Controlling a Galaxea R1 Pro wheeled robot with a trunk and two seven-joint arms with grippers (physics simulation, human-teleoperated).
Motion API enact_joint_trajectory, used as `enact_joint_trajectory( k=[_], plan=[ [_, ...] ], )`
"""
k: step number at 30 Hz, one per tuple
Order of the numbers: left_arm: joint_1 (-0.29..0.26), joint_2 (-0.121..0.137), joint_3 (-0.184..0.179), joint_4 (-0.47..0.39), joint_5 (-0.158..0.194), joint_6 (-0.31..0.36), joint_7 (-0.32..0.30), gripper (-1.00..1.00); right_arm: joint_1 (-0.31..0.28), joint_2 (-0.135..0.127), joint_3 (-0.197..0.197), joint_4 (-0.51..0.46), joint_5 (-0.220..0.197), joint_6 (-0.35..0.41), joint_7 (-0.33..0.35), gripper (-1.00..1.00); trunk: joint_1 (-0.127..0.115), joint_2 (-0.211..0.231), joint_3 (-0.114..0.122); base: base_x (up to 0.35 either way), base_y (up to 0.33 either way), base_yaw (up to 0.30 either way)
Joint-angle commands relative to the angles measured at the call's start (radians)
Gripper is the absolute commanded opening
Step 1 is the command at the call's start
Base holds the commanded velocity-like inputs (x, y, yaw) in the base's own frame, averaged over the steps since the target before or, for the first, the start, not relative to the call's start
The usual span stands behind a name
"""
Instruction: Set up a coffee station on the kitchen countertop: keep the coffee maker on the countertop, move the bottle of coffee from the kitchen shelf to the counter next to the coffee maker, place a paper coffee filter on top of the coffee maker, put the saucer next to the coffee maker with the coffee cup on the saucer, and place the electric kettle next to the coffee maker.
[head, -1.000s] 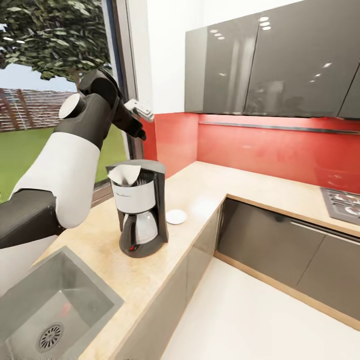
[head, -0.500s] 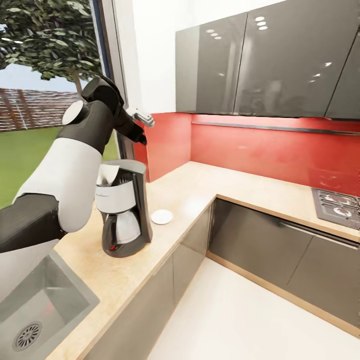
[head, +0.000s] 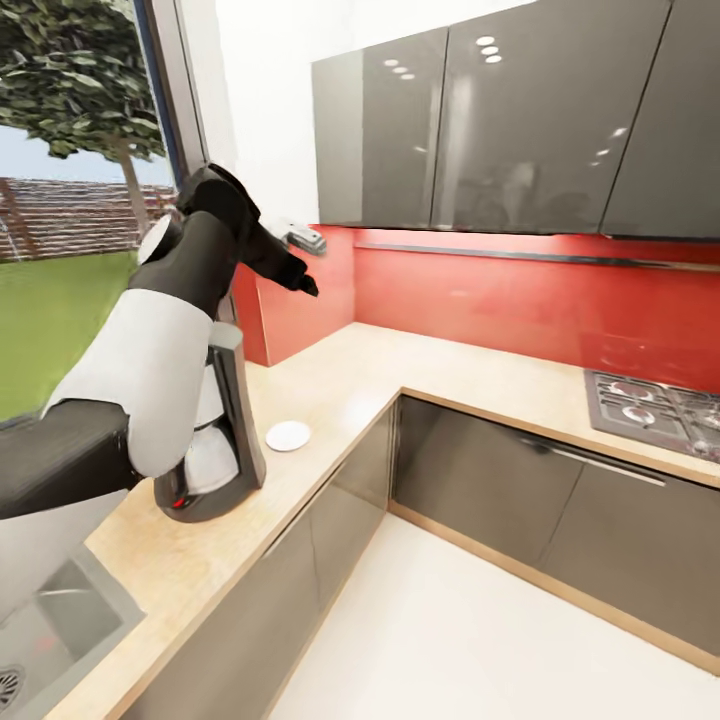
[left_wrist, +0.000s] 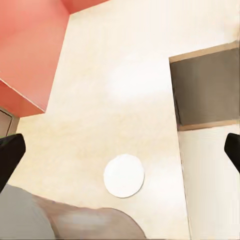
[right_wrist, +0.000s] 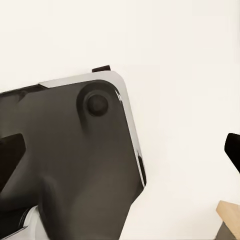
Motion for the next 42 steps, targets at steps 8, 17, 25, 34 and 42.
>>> enact_joint_trajectory(
  k=[8, 17, 25, 34, 42],
  plan=[
    [0.165, -0.004, 0.000, -0.137, 0.274, -0.001, -0.004, 1.00, 0.000, 0.000, -0.004, 0.000, -0.004, -0.002, 0.001, 1.00, 0.001, -0.002, -0.002, 0.000, -0.005, -0.266],
    [0.358, -0.005, 0.000, -0.252, 0.497, -0.030, -0.004, 1.00, 0.000, 0.000, -0.004, 0.002, -0.004, -0.002, 0.001, 1.00, 0.001, -0.002, -0.002, 0.000, 0.000, -0.269],
    [0.539, -0.003, -0.001, -0.258, 0.611, -0.068, -0.006, 1.00, 0.000, 0.000, -0.004, 0.002, -0.004, -0.002, 0.001, 1.00, 0.001, -0.002, -0.002, 0.000, 0.000, -0.269],
    [0.861, 0.010, 0.005, -0.247, 0.612, -0.311, 0.052, 1.00, 0.000, 0.000, -0.004, 0.002, -0.004, -0.002, 0.001, 1.00, 0.001, -0.002, -0.002, 0.000, 0.000, -0.269],
    [1.144, 0.013, 0.005, -0.238, 0.617, -0.531, 0.364, 1.00, 0.000, 0.000, -0.004, 0.002, -0.004, -0.002, 0.001, 1.00, 0.001, -0.002, -0.002, 0.000, 0.000, -0.145]
  ],
)
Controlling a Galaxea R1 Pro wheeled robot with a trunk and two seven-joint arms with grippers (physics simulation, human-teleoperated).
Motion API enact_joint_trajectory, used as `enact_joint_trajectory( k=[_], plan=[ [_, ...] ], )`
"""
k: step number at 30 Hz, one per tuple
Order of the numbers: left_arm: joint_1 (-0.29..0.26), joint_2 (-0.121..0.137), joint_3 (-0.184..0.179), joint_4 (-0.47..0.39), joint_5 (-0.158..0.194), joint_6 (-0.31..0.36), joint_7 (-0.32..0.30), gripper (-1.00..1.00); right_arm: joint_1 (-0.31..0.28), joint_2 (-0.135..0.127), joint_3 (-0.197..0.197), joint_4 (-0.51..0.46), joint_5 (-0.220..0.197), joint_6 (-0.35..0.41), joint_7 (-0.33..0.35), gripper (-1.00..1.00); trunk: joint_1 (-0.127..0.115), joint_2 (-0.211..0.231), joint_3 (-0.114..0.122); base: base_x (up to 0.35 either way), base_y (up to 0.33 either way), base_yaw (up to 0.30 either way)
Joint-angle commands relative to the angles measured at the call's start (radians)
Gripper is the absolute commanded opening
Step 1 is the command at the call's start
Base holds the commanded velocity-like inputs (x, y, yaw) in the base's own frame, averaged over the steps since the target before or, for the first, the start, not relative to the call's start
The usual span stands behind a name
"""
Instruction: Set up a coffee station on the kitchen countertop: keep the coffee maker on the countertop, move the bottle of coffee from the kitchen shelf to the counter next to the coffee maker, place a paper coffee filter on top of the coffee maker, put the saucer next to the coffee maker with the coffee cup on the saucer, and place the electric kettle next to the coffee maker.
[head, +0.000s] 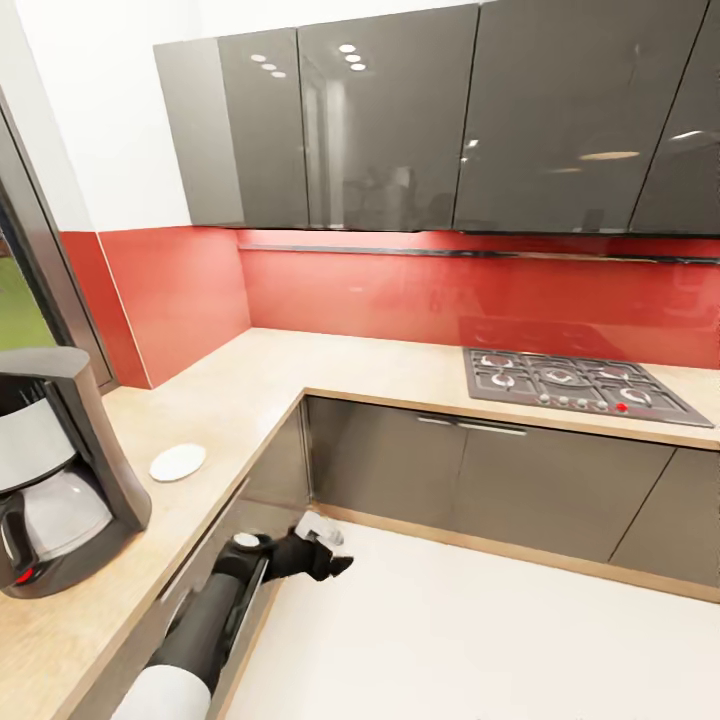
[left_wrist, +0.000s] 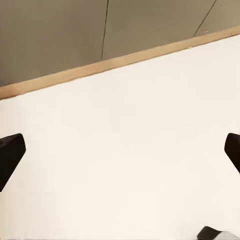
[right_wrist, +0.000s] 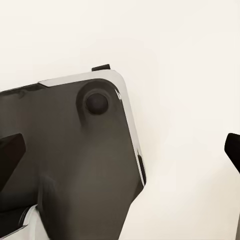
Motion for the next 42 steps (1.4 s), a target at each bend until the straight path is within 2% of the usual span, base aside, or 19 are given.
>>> enact_joint_trajectory(
  k=[1, 2, 4, 5, 7, 10, 12, 13, 15, 16, 19, 20, 22, 26, 30, 35, 36, 42],
  plan=[
    [0.041, -0.001, 0.001, 0.000, -0.005, -0.031, 0.048, 1.00, 0.000, 0.000, -0.004, -0.001, -0.004, -0.002, 0.001, 1.00, 0.001, -0.002, -0.002, 0.000, 0.000, -0.024],
    [0.061, -0.001, 0.001, 0.002, -0.004, -0.049, 0.073, 1.00, 0.000, 0.000, -0.004, -0.001, -0.004, -0.002, 0.001, 1.00, 0.001, -0.002, -0.002, 0.000, 0.000, -0.019],
    [0.134, -0.001, 0.001, 0.025, -0.003, -0.123, 0.170, 1.00, 0.000, 0.001, -0.004, -0.001, -0.004, -0.002, 0.001, 1.00, 0.001, -0.002, -0.002, 0.000, 0.000, -0.010],
    [0.149, -0.001, 0.002, 0.035, -0.003, -0.141, 0.194, 1.00, 0.000, 0.001, -0.004, -0.001, -0.004, -0.002, 0.001, 1.00, 0.001, -0.002, -0.002, 0.000, 0.000, -0.006],
    [0.200, 0.000, 0.003, 0.092, -0.003, -0.209, 0.297, 1.00, 0.000, 0.002, -0.002, -0.002, -0.003, -0.002, 0.002, 1.00, 0.001, -0.002, -0.002, 0.000, 0.000, -0.003],
    [0.240, 0.000, 0.009, 0.178, -0.002, -0.264, 0.412, 1.00, 0.000, 0.003, -0.001, -0.002, -0.003, -0.002, 0.002, 1.00, 0.001, -0.002, -0.002, 0.000, 0.000, -0.001],
    [0.263, 0.001, 0.014, 0.298, -0.001, -0.317, 0.534, 1.00, 0.000, 0.003, 0.001, -0.002, -0.002, -0.002, 0.003, 1.00, 0.001, -0.002, -0.002, 0.000, 0.000, 0.000],
    [0.266, 0.001, 0.015, 0.333, -0.001, -0.332, 0.564, 1.00, 0.000, 0.003, 0.002, -0.002, -0.002, -0.002, 0.004, 1.00, 0.001, -0.002, -0.002, 0.000, 0.000, 0.000],
    [0.274, 0.002, 0.021, 0.485, -0.001, -0.412, 0.676, 1.00, 0.000, 0.003, 0.004, -0.001, -0.001, -0.002, 0.006, 1.00, 0.001, -0.002, -0.002, 0.000, 0.000, 0.000],
    [0.276, 0.004, 0.022, 0.524, -0.001, -0.437, 0.702, 1.00, 0.000, 0.003, 0.004, -0.001, -0.001, -0.002, 0.006, 1.00, 0.001, -0.002, -0.002, 0.000, 0.000, 0.000],
    [0.279, 0.019, 0.025, 0.701, 0.004, -0.568, 0.815, 1.00, 0.000, 0.003, 0.005, -0.001, 0.000, -0.002, 0.008, 1.00, 0.001, -0.002, -0.002, 0.000, 0.000, 0.000],
    [0.279, 0.022, 0.025, 0.731, 0.007, -0.592, 0.834, 1.00, 0.000, 0.003, 0.005, -0.001, 0.000, -0.002, 0.009, 1.00, 0.001, -0.002, -0.002, 0.000, 0.000, 0.000],
    [0.281, 0.033, 0.029, 0.851, 0.031, -0.666, 0.901, 1.00, 0.000, 0.003, 0.006, 0.000, 0.000, -0.002, 0.011, 1.00, 0.001, -0.002, -0.002, 0.000, 0.000, 0.000],
    [0.284, 0.040, 0.033, 0.940, 0.075, -0.693, 0.928, 1.00, 0.000, 0.003, 0.006, 0.001, 0.001, -0.002, 0.011, 1.00, 0.001, -0.002, -0.002, 0.000, 0.000, 0.000],
    [0.295, 0.043, 0.035, 0.976, 0.112, -0.695, 0.942, 1.00, 0.000, 0.003, 0.006, 0.001, 0.000, -0.002, 0.012, 1.00, 0.001, -0.002, -0.002, 0.000, 0.000, 0.000],
    [0.329, 0.046, 0.037, 0.986, 0.136, -0.695, 0.957, 1.00, 0.000, 0.005, 0.004, 0.001, -0.002, -0.001, 0.011, 1.00, 0.001, -0.002, -0.002, 0.000, 0.000, 0.000],
    [0.340, 0.046, 0.038, 0.988, 0.158, -0.695, 0.966, 1.00, 0.000, 0.005, 0.003, 0.001, -0.003, -0.001, 0.011, 1.00, 0.001, -0.002, -0.002, 0.000, 0.000, 0.000],
    [0.348, 0.047, 0.039, 0.988, 0.216, -0.694, 0.972, 1.00, 0.000, 0.007, 0.003, 0.001, -0.004, -0.001, 0.012, 1.00, 0.001, -0.002, -0.002, 0.000, 0.000, 0.000]
  ],
)
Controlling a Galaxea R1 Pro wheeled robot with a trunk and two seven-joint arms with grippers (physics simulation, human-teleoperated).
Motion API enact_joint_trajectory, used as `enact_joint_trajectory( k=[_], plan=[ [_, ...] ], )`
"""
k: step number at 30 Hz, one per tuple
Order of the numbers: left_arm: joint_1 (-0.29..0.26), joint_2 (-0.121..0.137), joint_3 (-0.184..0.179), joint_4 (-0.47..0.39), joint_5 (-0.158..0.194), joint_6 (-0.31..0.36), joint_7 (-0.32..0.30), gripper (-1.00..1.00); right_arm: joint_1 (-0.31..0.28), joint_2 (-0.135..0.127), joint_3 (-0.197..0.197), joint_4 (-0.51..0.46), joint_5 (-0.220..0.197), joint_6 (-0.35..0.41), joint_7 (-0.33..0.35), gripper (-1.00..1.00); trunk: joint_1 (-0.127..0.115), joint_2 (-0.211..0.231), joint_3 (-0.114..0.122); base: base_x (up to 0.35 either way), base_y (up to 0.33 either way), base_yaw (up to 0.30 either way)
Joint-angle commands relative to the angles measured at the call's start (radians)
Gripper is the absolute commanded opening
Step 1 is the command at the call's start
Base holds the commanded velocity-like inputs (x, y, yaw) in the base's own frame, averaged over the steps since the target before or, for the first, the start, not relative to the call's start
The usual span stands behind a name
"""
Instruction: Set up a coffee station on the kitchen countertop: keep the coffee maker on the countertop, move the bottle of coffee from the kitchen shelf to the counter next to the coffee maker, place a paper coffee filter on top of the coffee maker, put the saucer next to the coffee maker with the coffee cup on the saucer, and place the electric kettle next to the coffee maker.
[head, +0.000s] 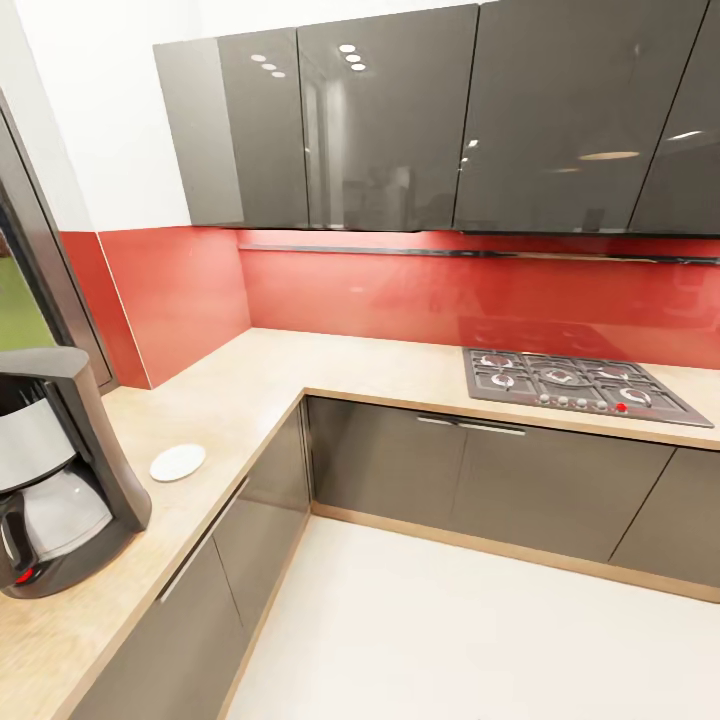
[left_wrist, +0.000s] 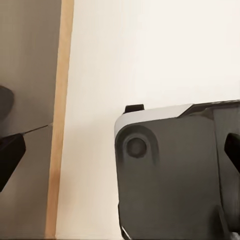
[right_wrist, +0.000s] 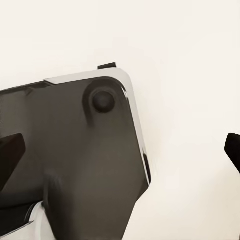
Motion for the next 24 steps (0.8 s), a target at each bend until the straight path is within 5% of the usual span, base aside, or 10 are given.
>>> enact_joint_trajectory(
  k=[1, 11, 24],
  plan=[
    [0.000, 0.001, 0.003, 0.002, -0.003, -0.002, 0.006, 1.00, 0.000, 0.001, -0.003, -0.001, -0.004, -0.002, 0.001, 1.00, 0.001, -0.002, -0.002, 0.000, 0.000, 0.000],
    [0.020, 0.003, 0.000, 0.011, 0.007, -0.002, -0.009, 1.00, 0.000, 0.001, -0.002, 0.000, -0.002, -0.002, 0.000, 1.00, 0.001, -0.002, -0.002, 0.000, 0.000, 0.018],
    [0.023, 0.002, -0.001, 0.018, 0.009, -0.003, -0.011, 1.00, 0.000, 0.002, -0.002, 0.001, -0.001, -0.002, 0.000, 1.00, 0.001, -0.002, -0.002, 0.000, -0.038, 0.247]
  ],
)
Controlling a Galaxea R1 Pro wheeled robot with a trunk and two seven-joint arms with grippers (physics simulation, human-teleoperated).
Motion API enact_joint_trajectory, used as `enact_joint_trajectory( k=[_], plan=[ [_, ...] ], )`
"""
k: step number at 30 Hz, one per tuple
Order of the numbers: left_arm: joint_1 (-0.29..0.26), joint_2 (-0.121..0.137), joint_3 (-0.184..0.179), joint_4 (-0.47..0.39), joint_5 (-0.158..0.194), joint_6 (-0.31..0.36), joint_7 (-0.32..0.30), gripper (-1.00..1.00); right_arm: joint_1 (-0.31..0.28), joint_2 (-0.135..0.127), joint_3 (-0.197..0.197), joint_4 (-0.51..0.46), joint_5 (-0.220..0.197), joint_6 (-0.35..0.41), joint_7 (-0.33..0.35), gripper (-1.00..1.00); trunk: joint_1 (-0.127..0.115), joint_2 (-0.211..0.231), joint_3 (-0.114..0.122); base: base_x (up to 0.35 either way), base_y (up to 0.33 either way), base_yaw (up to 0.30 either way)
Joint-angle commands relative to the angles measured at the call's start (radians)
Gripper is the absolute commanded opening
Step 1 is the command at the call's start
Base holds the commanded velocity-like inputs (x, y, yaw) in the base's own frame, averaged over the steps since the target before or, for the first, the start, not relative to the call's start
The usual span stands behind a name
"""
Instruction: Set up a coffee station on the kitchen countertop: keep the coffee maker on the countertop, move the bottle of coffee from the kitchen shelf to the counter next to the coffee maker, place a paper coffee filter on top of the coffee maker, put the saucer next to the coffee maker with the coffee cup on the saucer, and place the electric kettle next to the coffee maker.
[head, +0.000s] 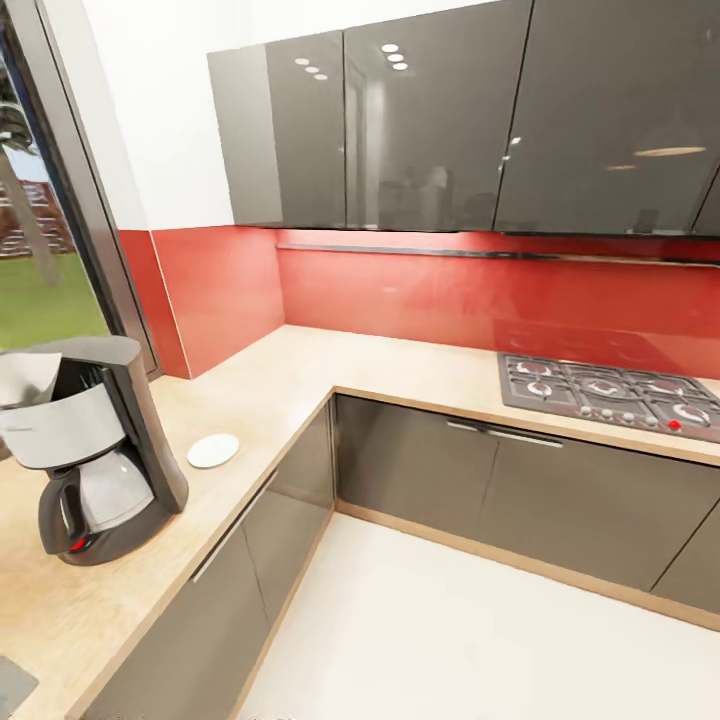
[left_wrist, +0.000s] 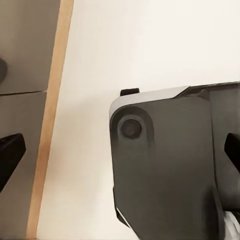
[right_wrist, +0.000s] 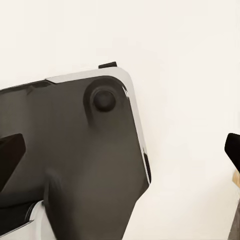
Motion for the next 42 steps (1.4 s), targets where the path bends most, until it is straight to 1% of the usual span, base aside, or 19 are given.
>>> enact_joint_trajectory(
  k=[1, 10, 16, 19, 21, 24, 26, 42],
  plan=[
    [-0.001, -0.001, 0.003, 0.002, -0.010, -0.003, 0.006, 1.00, 0.000, 0.000, -0.003, -0.001, -0.004, -0.002, 0.001, 1.00, 0.001, -0.002, -0.002, 0.000, -0.217, 0.277],
    [-0.001, 0.000, 0.005, 0.001, -0.009, -0.015, 0.008, 1.00, 0.000, 0.000, -0.003, -0.001, -0.004, -0.002, 0.000, 1.00, 0.001, -0.002, -0.002, -0.080, -0.245, 0.266],
    [-0.001, 0.000, 0.007, -0.001, -0.004, -0.017, 0.009, 1.00, 0.000, 0.000, -0.004, -0.001, -0.004, -0.002, 0.000, 1.00, 0.001, -0.002, -0.002, -0.249, -0.169, 0.061],
    [-0.001, 0.001, 0.007, -0.004, 0.007, -0.017, 0.010, 1.00, 0.000, 0.000, -0.003, 0.000, -0.004, -0.002, 0.000, 1.00, 0.001, -0.002, -0.002, -0.308, -0.054, 0.011],
    [-0.001, 0.001, 0.007, -0.006, 0.023, -0.017, 0.011, 1.00, 0.000, 0.000, -0.003, 0.000, -0.004, -0.002, -0.001, 1.00, 0.001, -0.002, -0.002, -0.321, -0.020, 0.067],
    [-0.001, 0.002, 0.007, -0.007, 0.041, -0.017, 0.014, 1.00, 0.000, 0.000, -0.003, 0.000, -0.004, -0.002, -0.002, 1.00, 0.001, -0.002, -0.002, -0.276, -0.008, 0.186],
    [-0.001, 0.002, 0.007, -0.007, 0.046, -0.018, 0.016, 1.00, 0.000, 0.000, -0.003, 0.000, -0.003, -0.002, -0.002, 1.00, 0.001, -0.002, -0.002, -0.146, -0.003, 0.236],
    [-0.001, 0.008, 0.006, -0.009, 0.054, -0.018, 0.019, 1.00, 0.000, 0.000, -0.003, 0.001, -0.003, -0.002, -0.004, 1.00, 0.001, -0.002, -0.002, -0.015, 0.000, 0.272]
  ],
)
